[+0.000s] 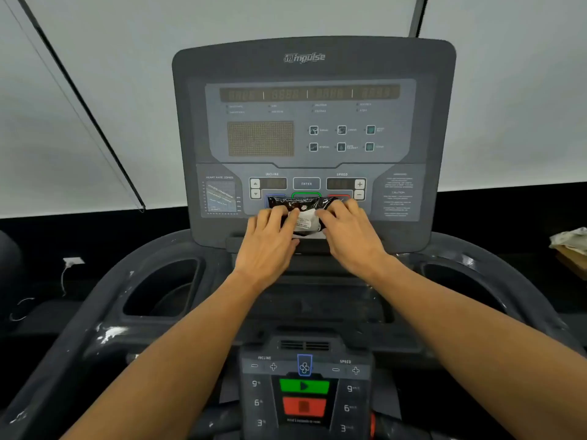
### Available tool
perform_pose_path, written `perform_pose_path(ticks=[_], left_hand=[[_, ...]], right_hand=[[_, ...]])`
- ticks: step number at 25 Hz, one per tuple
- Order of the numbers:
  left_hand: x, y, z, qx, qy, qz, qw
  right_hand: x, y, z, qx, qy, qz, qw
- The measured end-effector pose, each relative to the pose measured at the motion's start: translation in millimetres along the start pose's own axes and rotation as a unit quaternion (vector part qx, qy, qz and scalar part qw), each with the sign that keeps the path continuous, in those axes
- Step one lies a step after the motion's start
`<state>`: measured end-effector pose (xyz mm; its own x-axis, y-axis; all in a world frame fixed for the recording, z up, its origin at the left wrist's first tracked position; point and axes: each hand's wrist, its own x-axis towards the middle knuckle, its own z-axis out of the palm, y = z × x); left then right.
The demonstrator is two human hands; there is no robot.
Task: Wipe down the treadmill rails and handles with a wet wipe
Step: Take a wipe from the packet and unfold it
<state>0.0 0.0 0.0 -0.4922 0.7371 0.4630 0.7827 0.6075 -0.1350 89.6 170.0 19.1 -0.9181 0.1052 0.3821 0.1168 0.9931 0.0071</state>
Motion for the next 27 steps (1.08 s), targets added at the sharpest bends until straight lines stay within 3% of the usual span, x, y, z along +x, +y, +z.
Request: perform_pose_path(ticks=[3, 10, 22, 27], left_hand=[[7.0, -4.8, 0.0, -0.026, 0.011, -0.014, 1.000], [15.9, -12.5, 4.0, -0.100, -0.048, 0.006, 0.994], [21.2, -18.1, 11.4, -0.147, -0.038, -0.008, 0.988], [24.9, -23.6, 11.7, -0.136, -0.050, -0.001, 0.989]], right_hand=[[7.5, -6.5, 2.5, 0.028, 0.004, 0.031, 0.999], [19.7, -23.1, 4.1, 0.073, -0.006, 0.098, 0.992], [20.2, -26.3, -1.8, 0.201, 0.015, 0.101, 0.974], [22.8, -19.6, -6.8, 0.317, 0.040, 0.156, 0.935]])
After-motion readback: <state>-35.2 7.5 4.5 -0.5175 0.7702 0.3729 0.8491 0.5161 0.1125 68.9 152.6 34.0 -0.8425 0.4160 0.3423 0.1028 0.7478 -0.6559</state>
